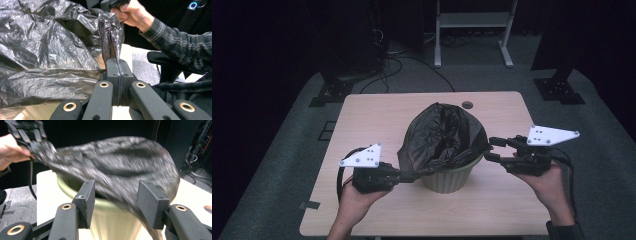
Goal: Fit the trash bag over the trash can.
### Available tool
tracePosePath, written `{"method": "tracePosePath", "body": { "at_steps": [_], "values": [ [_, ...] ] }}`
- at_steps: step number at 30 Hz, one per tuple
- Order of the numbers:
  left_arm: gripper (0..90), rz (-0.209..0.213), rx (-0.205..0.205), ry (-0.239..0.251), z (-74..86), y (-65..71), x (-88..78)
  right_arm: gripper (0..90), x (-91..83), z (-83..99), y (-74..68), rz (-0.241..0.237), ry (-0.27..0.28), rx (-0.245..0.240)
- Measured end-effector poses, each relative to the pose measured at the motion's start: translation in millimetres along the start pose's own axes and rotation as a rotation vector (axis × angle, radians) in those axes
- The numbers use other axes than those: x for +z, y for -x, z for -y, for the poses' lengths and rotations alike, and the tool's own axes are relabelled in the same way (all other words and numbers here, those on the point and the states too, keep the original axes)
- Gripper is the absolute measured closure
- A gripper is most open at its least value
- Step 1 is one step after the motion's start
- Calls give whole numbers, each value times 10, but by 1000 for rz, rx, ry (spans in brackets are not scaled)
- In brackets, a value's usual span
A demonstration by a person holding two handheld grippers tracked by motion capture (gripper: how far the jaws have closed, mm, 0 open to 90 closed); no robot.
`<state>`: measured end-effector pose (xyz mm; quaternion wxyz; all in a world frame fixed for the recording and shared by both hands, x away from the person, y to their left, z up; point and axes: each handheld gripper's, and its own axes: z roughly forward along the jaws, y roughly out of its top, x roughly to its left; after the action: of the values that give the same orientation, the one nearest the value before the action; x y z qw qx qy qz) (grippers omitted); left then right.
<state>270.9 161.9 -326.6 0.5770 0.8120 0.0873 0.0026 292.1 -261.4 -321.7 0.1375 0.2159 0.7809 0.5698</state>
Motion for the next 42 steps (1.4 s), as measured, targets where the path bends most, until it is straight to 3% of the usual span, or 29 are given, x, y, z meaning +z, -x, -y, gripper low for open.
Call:
{"method": "tracePosePath", "body": {
  "at_steps": [4, 9, 12, 17, 24, 29, 37, 42],
  "values": [
    [895, 0, 2, -1, -11, 9, 1, 482, 12, 153, 92, 10, -21, -5],
    [895, 1, 3, -2, -12, 11, -1, 532, 74, 197, 196, -6, -44, -30],
    [895, 1, 2, -3, -8, 4, 0, 630, 104, 210, 226, -5, -59, -37],
    [895, -5, -6, -3, 9, -13, -3, 900, 140, 227, 222, -17, -50, -22],
    [895, -34, -23, -31, 87, -51, -32, 900, 39, 318, 137, -45, -56, -20],
    [895, -43, -68, -60, 257, -146, 16, 900, -31, 531, 148, -54, -80, 28],
    [896, -39, -120, -69, 442, -262, 86, 900, 46, 694, 118, -87, -102, 70],
    [895, -33, -158, -89, 587, -344, 135, 900, 151, 813, 121, -91, -145, 89]
  ]
}}
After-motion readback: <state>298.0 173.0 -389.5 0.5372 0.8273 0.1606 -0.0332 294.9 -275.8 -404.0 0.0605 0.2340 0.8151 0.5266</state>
